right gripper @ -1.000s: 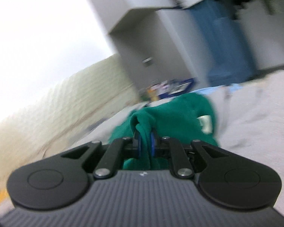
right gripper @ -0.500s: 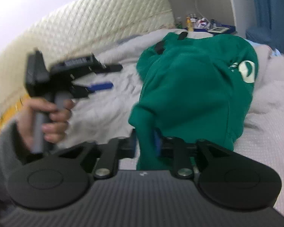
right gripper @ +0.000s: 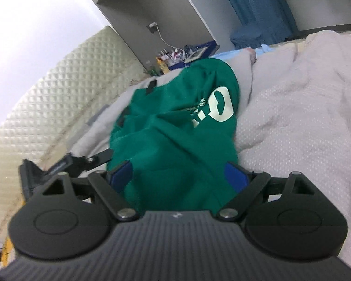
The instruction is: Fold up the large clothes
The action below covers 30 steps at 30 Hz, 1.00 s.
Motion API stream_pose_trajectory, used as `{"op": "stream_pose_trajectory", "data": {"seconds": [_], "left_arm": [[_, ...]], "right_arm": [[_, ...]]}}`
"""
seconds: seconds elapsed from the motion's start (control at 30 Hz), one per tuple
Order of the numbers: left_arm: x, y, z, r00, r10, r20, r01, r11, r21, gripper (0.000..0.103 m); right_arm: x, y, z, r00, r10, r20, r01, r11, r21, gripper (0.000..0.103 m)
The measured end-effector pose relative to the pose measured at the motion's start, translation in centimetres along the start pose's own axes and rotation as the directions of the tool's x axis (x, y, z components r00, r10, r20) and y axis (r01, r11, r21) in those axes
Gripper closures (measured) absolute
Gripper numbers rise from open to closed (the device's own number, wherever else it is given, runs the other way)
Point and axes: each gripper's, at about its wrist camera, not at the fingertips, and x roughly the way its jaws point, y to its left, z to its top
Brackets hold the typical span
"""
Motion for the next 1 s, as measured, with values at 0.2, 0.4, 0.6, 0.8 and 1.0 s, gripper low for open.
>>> {"op": "stream_pose_trajectory", "data": {"seconds": [0.2, 0.4, 0.6, 0.8, 1.0], "left_arm": [[1.2, -1.5, -0.8, 1.000, -0.002, -0.030, 0.005, 0.996, 0.087, 0.065], [-3.9, -3.9, -1.6, 0.999, -0.053, 0.012, 0.051, 0.992, 0.114, 0.087], [-12.8, -7.0, -4.5, 0.996, -0.064, 0.060, 0.061, 0.997, 0.052, 0.088], [-18.4, -9.2, -10.1, 0.996, 0.085, -0.012, -0.084, 0.996, 0.027, 0.088], [-18.5, -8.8, -13.3, 0.968, 0.231, -0.095, -0.226, 0.972, 0.061, 0.087]], "right_arm": [[3.4, 1.5, -0.3, 0.999, 0.011, -0.047, -0.013, 0.999, -0.051, 0.066], [2.5, 3.1, -0.5, 0.996, 0.080, -0.039, -0.084, 0.990, -0.114, 0.091], [-1.1, 6.6, -2.3, 0.981, 0.188, -0.051, -0.195, 0.950, -0.243, 0.094], [-1.7, 9.5, -5.5, 0.970, 0.134, -0.204, -0.200, 0.918, -0.344, 0.095], [1.3, 10.5, -7.9, 0.932, -0.031, -0.362, -0.125, 0.908, -0.401, 0.095]]}}
